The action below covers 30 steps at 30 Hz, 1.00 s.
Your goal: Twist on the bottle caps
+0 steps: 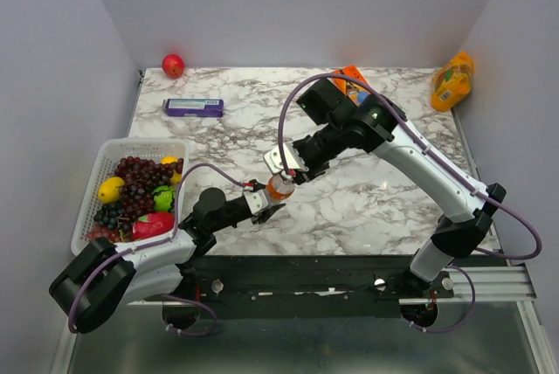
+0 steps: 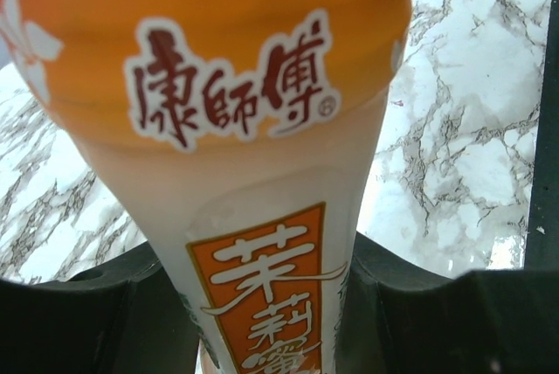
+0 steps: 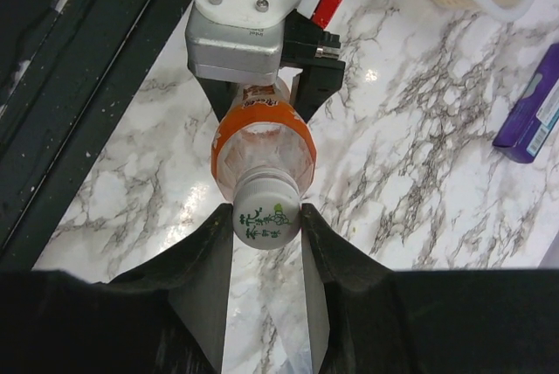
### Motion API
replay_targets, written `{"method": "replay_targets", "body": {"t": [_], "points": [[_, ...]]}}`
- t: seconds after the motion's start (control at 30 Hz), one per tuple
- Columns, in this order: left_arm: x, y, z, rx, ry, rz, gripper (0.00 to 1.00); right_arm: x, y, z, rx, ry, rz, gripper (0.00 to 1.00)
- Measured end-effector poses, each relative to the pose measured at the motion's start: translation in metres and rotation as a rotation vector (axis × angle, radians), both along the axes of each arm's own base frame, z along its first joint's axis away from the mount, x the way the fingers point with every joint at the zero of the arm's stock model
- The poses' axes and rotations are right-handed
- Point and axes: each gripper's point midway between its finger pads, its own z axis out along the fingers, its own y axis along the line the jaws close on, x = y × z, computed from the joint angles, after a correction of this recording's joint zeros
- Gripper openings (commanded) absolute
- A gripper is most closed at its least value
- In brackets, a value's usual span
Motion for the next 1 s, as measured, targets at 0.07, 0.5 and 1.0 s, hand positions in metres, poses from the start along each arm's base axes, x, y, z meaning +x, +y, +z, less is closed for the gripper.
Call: {"method": "replay_targets", "body": {"t": [0.07, 0.5, 1.0], "points": [[0.001, 0.001, -0.003, 0.006, 0.007, 0.008, 0.00, 0.001, 0.001, -0.003, -0.013, -0.005, -0.003, 0.41], [0.005, 0.005, -0.010, 0.009, 0.018, 0.048, 0.00, 0.005, 0.003, -0.011, -0.049, -0.028, -0.017, 0.39], [0.023, 0.022, -0.033, 0.033, 0.083, 0.205, 0.00, 0.028, 0.014, -0.038, -0.105, 0.169, -0.239, 0.35]]}}
